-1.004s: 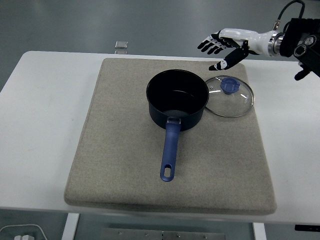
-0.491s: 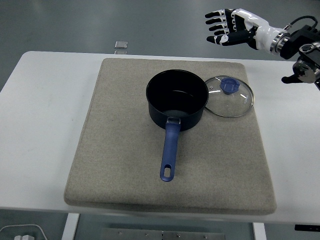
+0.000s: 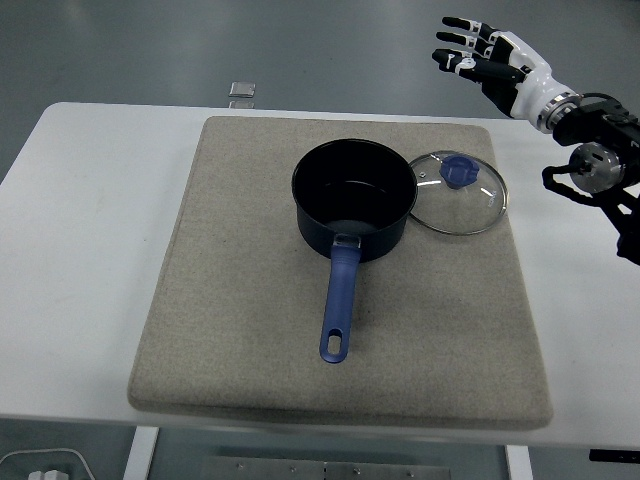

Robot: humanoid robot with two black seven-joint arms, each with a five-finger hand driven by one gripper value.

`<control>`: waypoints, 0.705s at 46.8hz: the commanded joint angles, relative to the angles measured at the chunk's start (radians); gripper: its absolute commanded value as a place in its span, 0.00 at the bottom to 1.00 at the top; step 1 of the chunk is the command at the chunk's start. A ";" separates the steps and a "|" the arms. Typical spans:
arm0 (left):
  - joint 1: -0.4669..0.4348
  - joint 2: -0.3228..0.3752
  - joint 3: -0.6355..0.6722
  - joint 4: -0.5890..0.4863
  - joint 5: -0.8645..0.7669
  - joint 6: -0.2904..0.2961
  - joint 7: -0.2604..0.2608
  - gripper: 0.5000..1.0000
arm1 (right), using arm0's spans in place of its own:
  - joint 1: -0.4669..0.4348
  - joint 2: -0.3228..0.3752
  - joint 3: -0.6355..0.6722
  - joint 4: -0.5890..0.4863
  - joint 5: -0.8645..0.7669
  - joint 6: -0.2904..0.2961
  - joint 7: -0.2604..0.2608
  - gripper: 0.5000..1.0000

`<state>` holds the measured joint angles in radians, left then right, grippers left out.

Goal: Lift the pot lid and place it to the right of the pot.

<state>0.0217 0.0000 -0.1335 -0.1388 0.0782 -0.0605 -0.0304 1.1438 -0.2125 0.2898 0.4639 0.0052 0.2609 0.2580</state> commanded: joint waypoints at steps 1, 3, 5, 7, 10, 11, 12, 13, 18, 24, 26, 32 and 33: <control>0.000 0.000 0.000 0.001 0.000 0.001 0.001 1.00 | -0.013 0.015 0.005 -0.007 0.022 -0.003 0.000 0.70; 0.000 0.000 0.000 0.001 0.000 0.001 0.000 1.00 | -0.016 0.015 0.005 -0.007 0.025 -0.014 0.001 0.71; 0.000 0.000 0.000 0.001 0.000 0.001 0.001 1.00 | -0.018 0.015 0.005 -0.007 0.027 -0.034 0.001 0.73; 0.000 0.000 0.000 -0.001 0.000 0.001 0.000 1.00 | -0.019 0.015 0.003 -0.007 0.026 -0.055 0.001 0.83; 0.000 0.000 0.000 0.001 0.000 0.001 0.001 1.00 | -0.019 0.016 0.003 -0.007 0.027 -0.078 0.001 0.84; 0.000 0.000 0.000 0.001 -0.001 0.001 0.000 1.00 | -0.019 0.016 0.003 -0.007 0.027 -0.081 0.003 0.84; 0.000 0.000 0.000 0.001 -0.002 0.001 0.001 1.00 | -0.019 0.016 0.003 -0.007 0.027 -0.081 0.003 0.84; 0.000 0.000 0.000 -0.001 0.000 -0.001 0.001 1.00 | -0.019 0.016 0.003 -0.007 0.027 -0.083 0.003 0.84; 0.000 0.000 0.000 -0.001 0.000 -0.001 0.001 1.00 | -0.019 0.016 0.003 -0.007 0.027 -0.083 0.003 0.84; 0.000 0.000 0.000 0.001 0.000 0.001 0.000 1.00 | -0.018 0.016 0.005 -0.004 0.027 -0.083 0.003 0.84; 0.000 0.000 0.000 0.001 0.000 0.001 0.000 1.00 | -0.019 0.016 0.005 -0.004 0.027 -0.084 0.003 0.84; 0.000 0.000 0.000 0.001 0.000 0.001 0.000 1.00 | -0.019 0.016 0.005 -0.004 0.027 -0.084 0.003 0.84; 0.000 0.000 0.000 0.001 0.000 -0.001 0.000 1.00 | -0.019 0.016 0.005 -0.004 0.027 -0.083 0.003 0.84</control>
<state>0.0216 0.0000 -0.1335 -0.1382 0.0782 -0.0600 -0.0306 1.1245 -0.1963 0.2944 0.4602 0.0322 0.1766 0.2608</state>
